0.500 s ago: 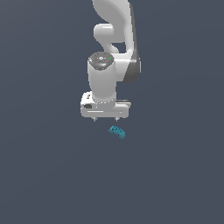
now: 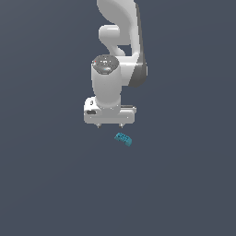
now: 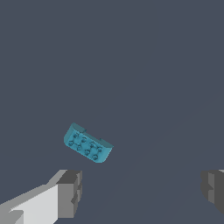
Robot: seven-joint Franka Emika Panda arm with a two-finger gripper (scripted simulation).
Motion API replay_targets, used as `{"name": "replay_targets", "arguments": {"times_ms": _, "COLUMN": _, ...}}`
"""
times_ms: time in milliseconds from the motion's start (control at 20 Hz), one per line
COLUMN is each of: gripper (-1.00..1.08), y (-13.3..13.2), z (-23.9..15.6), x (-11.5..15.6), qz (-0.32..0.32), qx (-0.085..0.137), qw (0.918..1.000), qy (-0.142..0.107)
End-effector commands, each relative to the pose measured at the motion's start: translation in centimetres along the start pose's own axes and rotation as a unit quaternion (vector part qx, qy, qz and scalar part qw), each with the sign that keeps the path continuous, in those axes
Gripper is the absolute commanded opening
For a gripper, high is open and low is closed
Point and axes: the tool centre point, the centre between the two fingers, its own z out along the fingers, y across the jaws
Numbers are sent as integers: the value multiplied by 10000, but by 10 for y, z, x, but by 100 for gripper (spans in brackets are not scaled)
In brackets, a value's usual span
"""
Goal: Pick up the object and move it to a goal position.
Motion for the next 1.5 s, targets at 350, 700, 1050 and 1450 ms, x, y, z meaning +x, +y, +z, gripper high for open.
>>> {"name": "replay_targets", "arguments": {"times_ms": 350, "gripper": 100, "y": 4, "z": 0, "x": 0, "qz": -69, "qx": -31, "qw": 10000, "qy": -17}}
{"name": "replay_targets", "arguments": {"times_ms": 700, "gripper": 100, "y": 0, "z": 7, "x": -1, "qz": -416, "qx": -42, "qw": 9991, "qy": -20}}
{"name": "replay_targets", "arguments": {"times_ms": 1050, "gripper": 100, "y": -9, "z": 21, "x": -1, "qz": -1138, "qx": -56, "qw": 9935, "qy": -25}}
{"name": "replay_targets", "arguments": {"times_ms": 1450, "gripper": 100, "y": -25, "z": 45, "x": -4, "qz": -2358, "qx": -57, "qw": 9718, "qy": -26}}
